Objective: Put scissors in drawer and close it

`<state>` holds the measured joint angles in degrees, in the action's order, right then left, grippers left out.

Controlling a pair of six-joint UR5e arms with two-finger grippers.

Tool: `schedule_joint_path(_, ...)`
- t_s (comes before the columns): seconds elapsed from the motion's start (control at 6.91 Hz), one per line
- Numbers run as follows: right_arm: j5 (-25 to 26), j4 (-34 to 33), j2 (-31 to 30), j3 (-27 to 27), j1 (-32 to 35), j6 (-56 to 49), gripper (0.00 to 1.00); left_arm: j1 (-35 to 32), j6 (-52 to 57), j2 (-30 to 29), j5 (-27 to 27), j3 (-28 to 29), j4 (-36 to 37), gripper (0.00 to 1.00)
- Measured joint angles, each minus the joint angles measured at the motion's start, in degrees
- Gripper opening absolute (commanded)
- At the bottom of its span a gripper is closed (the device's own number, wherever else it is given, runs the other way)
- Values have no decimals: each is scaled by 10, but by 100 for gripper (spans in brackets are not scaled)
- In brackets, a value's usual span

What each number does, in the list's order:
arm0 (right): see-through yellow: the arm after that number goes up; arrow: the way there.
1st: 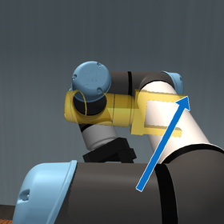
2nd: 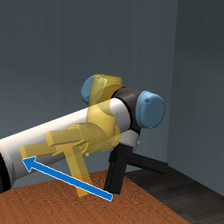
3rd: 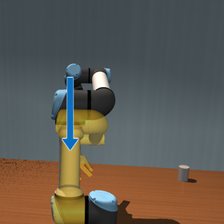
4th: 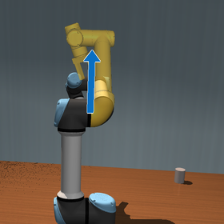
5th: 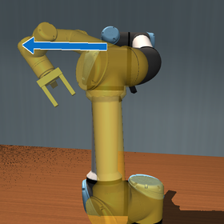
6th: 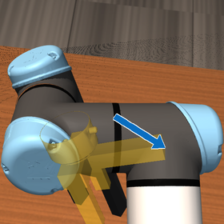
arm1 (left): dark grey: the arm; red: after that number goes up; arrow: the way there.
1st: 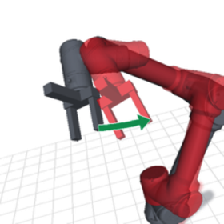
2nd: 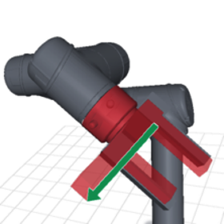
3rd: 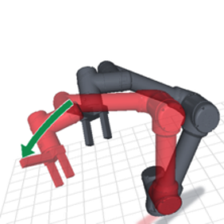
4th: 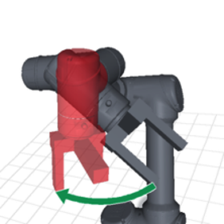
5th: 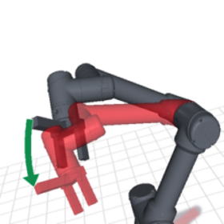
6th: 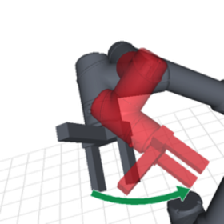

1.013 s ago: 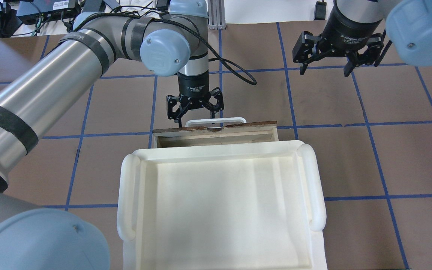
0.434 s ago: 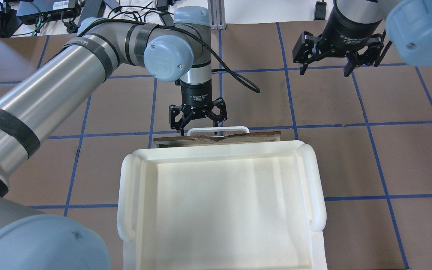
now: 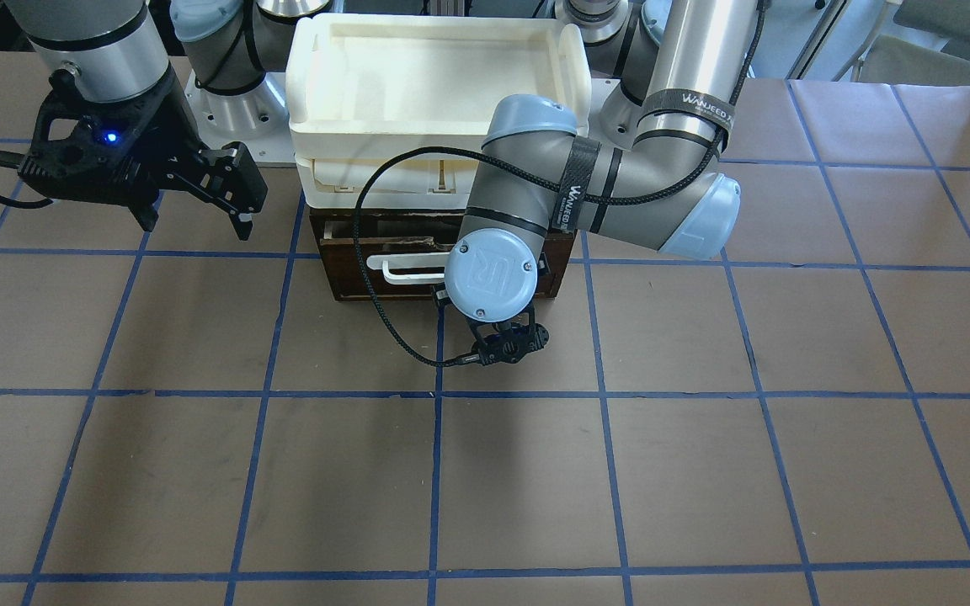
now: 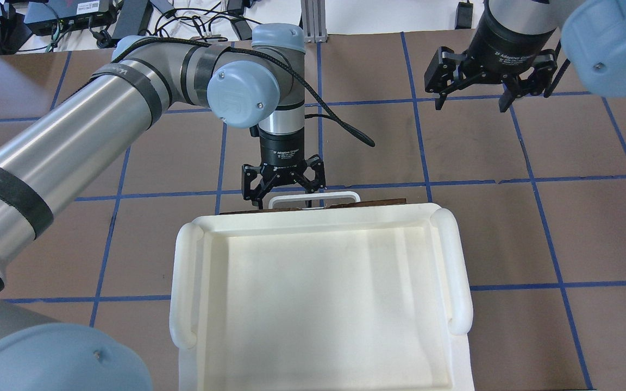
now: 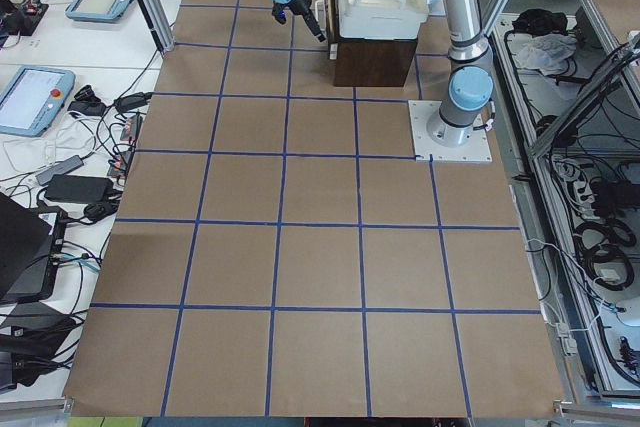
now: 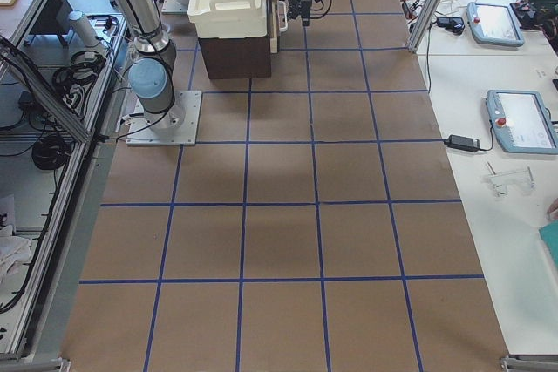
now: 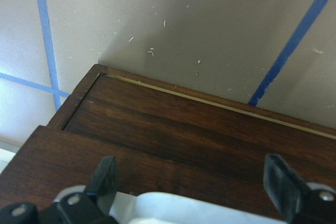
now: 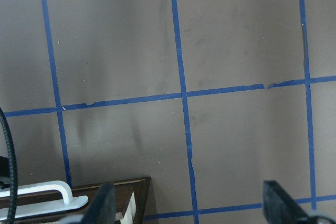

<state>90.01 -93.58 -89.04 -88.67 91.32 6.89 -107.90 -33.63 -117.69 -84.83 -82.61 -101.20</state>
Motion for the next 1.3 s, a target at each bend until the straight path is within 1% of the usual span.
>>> schedule_joint_path(0.29,-1,1,0,0,0,0,100,0,-6,1,0,-5,-9,100)
schedule_joint_path(0.87,-2,1,1,0,0,0,100,-1,-6,6,1,-7,-54,100)
schedule_joint_path(1.16,-2,2,1,0,0,0,100,3,-4,5,-1,-5,-44,100)
schedule_joint_path(1.3,-3,2,2,0,0,0,100,8,-1,4,-2,-1,-12,100)
